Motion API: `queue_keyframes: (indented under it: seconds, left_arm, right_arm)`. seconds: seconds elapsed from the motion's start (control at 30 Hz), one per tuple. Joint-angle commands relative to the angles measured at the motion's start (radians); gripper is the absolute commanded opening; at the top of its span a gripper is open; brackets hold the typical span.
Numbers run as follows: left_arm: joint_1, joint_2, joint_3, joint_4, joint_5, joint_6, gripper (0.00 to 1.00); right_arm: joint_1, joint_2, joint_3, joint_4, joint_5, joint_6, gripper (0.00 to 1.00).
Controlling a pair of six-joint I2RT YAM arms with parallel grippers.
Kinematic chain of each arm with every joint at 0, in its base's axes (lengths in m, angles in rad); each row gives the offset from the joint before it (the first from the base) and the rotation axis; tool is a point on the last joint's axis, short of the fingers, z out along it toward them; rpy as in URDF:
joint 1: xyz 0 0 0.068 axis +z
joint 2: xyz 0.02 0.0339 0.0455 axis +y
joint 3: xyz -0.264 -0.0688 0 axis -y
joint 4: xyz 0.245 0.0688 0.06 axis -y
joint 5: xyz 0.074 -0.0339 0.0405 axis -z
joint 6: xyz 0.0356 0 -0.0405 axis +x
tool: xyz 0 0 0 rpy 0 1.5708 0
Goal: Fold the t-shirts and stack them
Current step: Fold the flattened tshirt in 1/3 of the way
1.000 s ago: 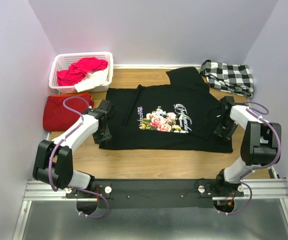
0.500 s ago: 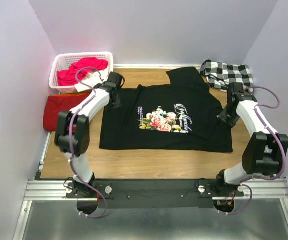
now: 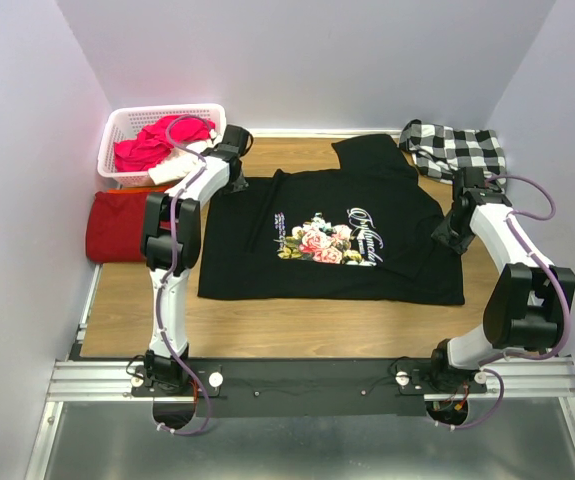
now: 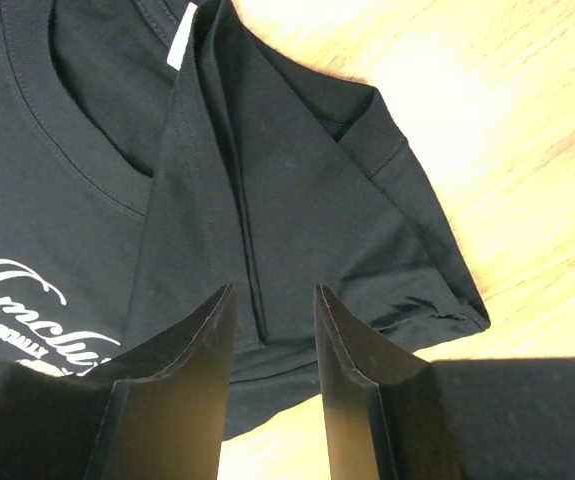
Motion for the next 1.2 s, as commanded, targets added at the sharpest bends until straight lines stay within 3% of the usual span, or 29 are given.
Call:
queue_keyframes:
  seconds: [0.0,0.63,0.9,1.17]
  left_arm:
    - [0.011,0.047,-0.015,-0.028,-0.066,0.016,0.39]
    - [0.106,0.106,-0.013,-0.099,-0.225,0.016,0.4]
    - [0.106,0.051,-0.05,0.002,-0.115,0.089,0.39]
    - [0.103,-0.072,-0.119,0.131,0.005,0.155,0.42]
  right_arm:
    - [-0.008,-0.012,-0.011,0.022,-0.015,0.025,0.45]
    - [-0.006,-0.006,-0.039,0.023,-0.026,0.034,0.45]
    - [-0.008,-0.011,-0.05,0.035,-0.05,0.004,0.45]
    - [-0.006,-0.035,-0.091,0.054,-0.171,-0.044,0.45]
